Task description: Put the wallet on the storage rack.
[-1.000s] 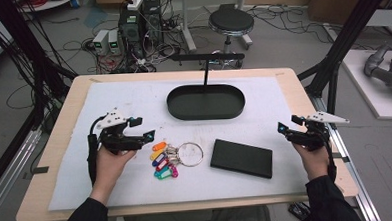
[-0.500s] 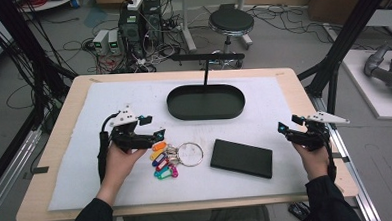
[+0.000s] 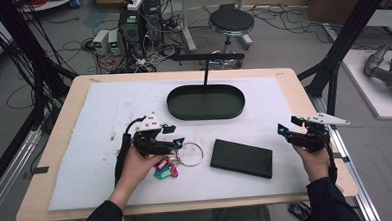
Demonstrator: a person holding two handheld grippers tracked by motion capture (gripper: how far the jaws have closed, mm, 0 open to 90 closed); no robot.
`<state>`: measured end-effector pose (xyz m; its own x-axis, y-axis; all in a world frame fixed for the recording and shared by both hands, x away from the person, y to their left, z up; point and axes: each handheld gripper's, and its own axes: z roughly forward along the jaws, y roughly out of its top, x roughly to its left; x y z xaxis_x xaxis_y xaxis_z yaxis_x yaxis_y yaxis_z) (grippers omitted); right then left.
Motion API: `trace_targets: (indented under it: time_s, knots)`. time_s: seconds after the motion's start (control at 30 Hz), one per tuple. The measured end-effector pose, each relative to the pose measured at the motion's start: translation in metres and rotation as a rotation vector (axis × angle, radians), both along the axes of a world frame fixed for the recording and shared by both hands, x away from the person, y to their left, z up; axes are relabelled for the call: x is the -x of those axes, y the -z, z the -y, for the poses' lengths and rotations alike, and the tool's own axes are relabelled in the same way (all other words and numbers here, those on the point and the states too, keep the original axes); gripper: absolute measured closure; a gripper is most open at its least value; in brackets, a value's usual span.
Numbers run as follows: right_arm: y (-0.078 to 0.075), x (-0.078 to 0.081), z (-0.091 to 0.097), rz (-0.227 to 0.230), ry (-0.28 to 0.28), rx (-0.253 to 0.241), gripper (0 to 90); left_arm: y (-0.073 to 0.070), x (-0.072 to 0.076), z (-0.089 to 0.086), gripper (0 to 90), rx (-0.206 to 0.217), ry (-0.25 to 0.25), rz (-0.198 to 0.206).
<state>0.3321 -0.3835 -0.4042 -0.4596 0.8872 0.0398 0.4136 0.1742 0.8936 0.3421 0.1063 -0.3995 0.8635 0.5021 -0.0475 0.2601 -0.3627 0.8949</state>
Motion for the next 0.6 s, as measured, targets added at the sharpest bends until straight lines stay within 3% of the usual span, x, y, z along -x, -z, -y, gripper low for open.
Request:
trace_targets:
  time_s: [0.27, 0.43, 0.6]
  knots:
    - [0.000, 0.005, 0.007, -0.004, 0.017, -0.008, 31.6, 0.012, 0.014, 0.034, 44.2, -0.028, 0.119, -0.015]
    - [0.000, 0.006, 0.007, -0.005, 0.017, -0.007, 31.6, 0.022, 0.018, 0.051, 47.3, -0.053, 0.176, -0.062]
    - [0.000, 0.006, 0.008, 0.001, 0.017, -0.003, 31.6, 0.031, 0.022, 0.062, 51.4, -0.081, 0.211, -0.084]
